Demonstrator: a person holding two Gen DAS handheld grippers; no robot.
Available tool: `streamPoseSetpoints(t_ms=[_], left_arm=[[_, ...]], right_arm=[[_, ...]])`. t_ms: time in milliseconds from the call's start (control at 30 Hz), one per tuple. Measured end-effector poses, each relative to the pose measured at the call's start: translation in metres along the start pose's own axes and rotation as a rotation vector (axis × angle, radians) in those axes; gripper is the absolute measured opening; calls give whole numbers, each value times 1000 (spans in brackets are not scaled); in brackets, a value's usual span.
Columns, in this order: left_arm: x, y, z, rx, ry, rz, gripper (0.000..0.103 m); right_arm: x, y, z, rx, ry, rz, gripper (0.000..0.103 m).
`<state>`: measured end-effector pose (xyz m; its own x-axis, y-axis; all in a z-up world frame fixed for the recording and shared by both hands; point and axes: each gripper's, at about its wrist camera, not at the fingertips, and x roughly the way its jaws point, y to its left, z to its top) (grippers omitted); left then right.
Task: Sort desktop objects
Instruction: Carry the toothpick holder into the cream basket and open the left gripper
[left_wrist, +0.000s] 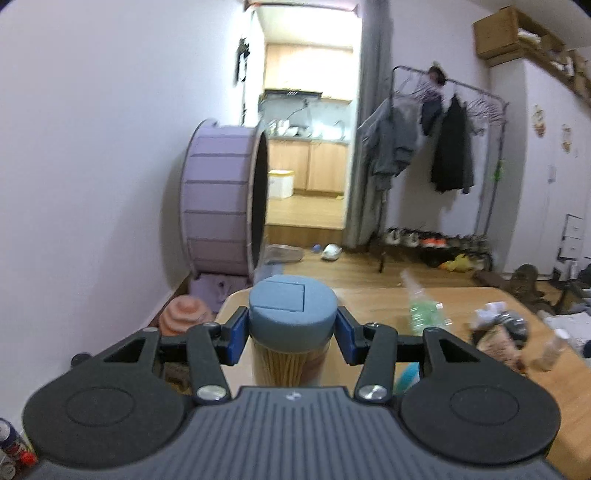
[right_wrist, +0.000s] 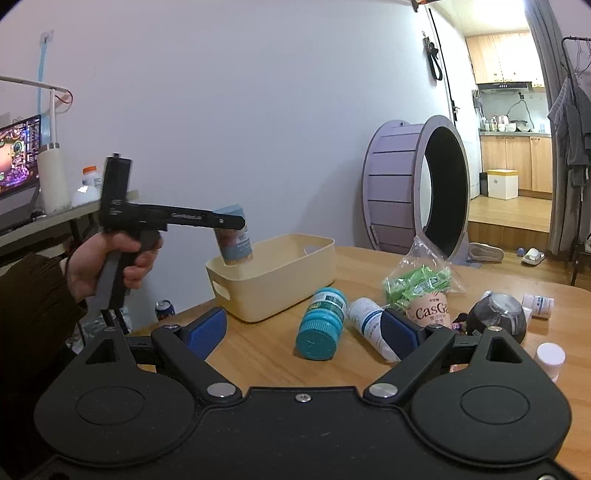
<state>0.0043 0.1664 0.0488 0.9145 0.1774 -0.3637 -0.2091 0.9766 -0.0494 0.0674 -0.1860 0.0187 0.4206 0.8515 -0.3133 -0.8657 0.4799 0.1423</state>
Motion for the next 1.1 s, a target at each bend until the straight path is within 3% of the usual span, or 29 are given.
streamPoseSetpoints(t_ms=[367, 633, 833, 1100], left_arm=[[26, 15, -15, 7, 121, 75, 50], [2, 14, -12, 45, 52, 89, 65], [-23, -18, -10, 40, 25, -69, 78], [-32, -67, -31, 132, 71, -200, 80]], right_arm=[[6, 6, -5, 0, 40, -8, 90], [5, 2, -2, 6, 29, -30, 90], [11, -2, -2, 27, 42, -77, 93], [39, -2, -3, 80, 91, -124, 93]])
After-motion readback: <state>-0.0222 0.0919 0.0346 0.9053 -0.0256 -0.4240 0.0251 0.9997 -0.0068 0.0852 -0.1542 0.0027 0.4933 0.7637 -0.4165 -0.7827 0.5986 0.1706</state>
